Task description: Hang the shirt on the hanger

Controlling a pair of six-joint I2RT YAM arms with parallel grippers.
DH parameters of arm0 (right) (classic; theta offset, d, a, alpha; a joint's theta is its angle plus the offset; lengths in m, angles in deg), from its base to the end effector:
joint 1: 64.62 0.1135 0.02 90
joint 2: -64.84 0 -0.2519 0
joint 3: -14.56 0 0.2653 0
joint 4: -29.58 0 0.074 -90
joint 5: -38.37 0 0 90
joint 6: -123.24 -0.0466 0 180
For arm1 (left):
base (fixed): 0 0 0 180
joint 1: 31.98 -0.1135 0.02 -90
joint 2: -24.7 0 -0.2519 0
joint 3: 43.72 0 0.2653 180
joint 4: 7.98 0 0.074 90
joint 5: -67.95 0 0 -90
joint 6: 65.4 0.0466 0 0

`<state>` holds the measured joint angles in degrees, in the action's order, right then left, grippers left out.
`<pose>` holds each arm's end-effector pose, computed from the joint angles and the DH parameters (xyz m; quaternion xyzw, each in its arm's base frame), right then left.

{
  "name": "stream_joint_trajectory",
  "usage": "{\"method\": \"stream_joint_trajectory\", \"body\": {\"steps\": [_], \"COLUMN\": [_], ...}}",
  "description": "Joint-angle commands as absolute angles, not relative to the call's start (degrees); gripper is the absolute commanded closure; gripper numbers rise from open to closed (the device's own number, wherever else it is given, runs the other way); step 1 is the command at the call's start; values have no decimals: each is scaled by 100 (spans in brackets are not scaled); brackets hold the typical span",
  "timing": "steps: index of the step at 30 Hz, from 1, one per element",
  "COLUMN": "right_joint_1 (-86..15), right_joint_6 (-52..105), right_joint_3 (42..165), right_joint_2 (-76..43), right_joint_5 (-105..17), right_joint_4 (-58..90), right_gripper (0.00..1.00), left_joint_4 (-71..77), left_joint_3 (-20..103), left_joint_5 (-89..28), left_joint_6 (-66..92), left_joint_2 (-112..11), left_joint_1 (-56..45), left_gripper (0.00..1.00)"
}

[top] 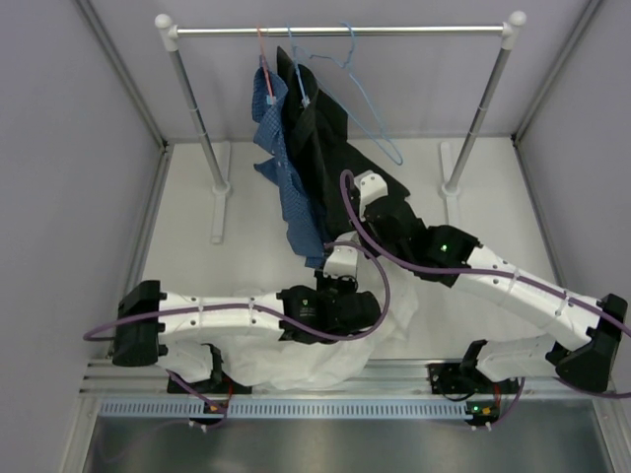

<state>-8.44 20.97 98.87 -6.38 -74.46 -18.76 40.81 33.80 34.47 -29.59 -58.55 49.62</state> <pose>0.1780 0.2332 0.3446 -0.2410 0.8413 0.1082 0.4715 0.0841 -0.3032 0.2560 0.0586 0.8492 -0.0790 0.5188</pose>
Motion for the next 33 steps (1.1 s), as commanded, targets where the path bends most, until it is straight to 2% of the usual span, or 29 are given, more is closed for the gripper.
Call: {"method": "stream_joint_trajectory", "body": {"steps": [1,2,3,4,6,9,10,12,13,15,19,23,27,29,33], "right_joint_1": [-881,-881,-881,-881,-977,-1180,-1223,-1347,-1364,-1408,-1698,-2400,-3384,-3842,-4010], "right_joint_6": [1997,1988,1971,1962,1892,1716,1689,1689,1680,1707,1917,2268,2778,3103,3561], "right_joint_3": [9873,9856,9812,9786,9750,9715,9715,9733,9715,9593,9846,10696,11697,12313,13317], "right_joint_2": [-600,-600,-600,-618,-644,-688,-679,-549,-443,47,700,736,-140,-502,-1581], "right_joint_5": [-7501,-7544,-7710,-7816,-7957,-7871,-7774,-7300,-7212,-6904,-6412,-5921,-4885,-4305,-3740], "right_joint_4": [-1478,-1478,-1504,-1513,-1592,-1636,-1628,-1628,-1541,-1382,-1469,-1837,-2189,-2278,-2594], "right_gripper": [100,100,100,100,100,100,100,80,75,64,46,35,30,29,29], "left_joint_4": [4139,4130,4139,4139,4139,4043,3990,3963,3919,3875,4190,4841,4939,4877,4430], "left_joint_3": [3475,3405,3352,3299,3141,2965,2921,2746,2693,2587,2770,3000,2877,2781,2413], "left_joint_5": [3342,3341,3333,3315,3210,2228,1555,1024,664,-845,-2519,-2293,-2266,-1968,-1415], "left_joint_6": [-3103,-3121,-3121,-3077,-2981,-2150,-1963,-1655,-1279,-760,-493,-186,227,263,202], "left_joint_2": [-5845,-5723,-5652,-5538,-5187,-4686,-4432,-4132,-3792,-3482,-3007,-3076,-3103,-3024,-2498], "left_joint_1": [4844,4835,4835,4835,4730,4169,3976,3562,3421,2956,2629,2638,2629,2620,2620], "left_gripper": [79,84,97,100,100,100,100,100,100,100,100,100,100,100,100]}}
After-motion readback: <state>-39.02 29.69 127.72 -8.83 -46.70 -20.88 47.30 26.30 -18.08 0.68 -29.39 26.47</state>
